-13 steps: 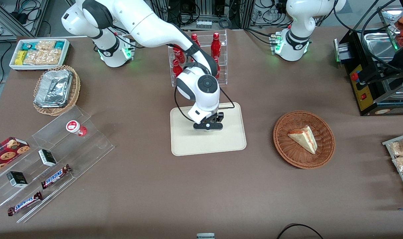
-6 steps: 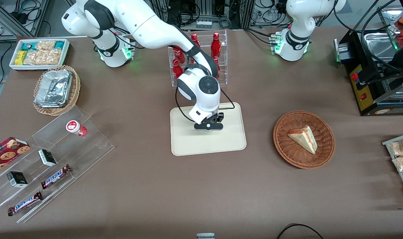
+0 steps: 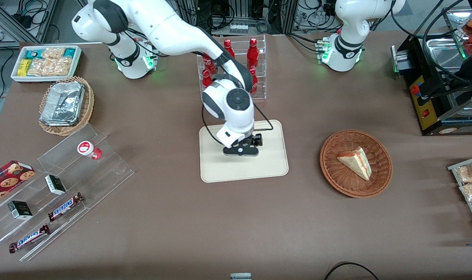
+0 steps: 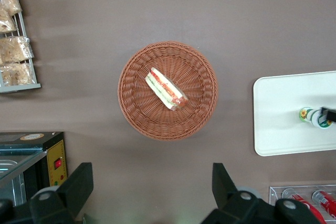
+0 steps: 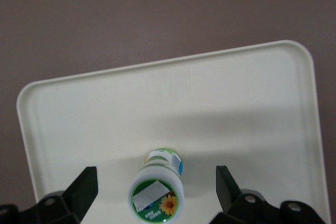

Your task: Place green gum on tray

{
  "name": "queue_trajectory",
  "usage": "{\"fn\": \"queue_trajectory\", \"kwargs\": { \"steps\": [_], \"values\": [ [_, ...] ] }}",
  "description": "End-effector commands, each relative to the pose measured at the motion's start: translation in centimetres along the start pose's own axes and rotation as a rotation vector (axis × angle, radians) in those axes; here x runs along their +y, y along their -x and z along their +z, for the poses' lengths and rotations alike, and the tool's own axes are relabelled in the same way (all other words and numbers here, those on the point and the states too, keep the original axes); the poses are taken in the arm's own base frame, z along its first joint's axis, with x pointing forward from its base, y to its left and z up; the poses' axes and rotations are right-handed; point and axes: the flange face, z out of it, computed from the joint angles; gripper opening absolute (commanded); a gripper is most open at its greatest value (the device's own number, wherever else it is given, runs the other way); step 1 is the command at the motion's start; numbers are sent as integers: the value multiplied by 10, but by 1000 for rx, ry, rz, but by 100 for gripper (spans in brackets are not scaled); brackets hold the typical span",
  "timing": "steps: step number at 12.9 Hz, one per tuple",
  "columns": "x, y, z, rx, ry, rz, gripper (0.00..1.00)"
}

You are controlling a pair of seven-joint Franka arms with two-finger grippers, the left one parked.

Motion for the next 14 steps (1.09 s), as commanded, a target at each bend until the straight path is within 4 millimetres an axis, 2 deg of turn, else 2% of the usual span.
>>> {"fn": "queue_trajectory", "kwargs": {
  "steps": [1, 3, 5, 7, 10, 12, 14],
  "values": [
    [65, -17, -96, -54, -25, -28, 100],
    [120, -38, -158, -115, 5, -88, 100],
    [188, -60, -216, -141, -4, -138, 100],
    [258, -74, -261, -170, -8, -136, 100],
    [348, -68, -300, -201, -12, -84, 100],
    [387, -57, -315, -186, 10, -63, 100],
    [428, -60, -320, -204, 39, -23, 100]
  ]
}}
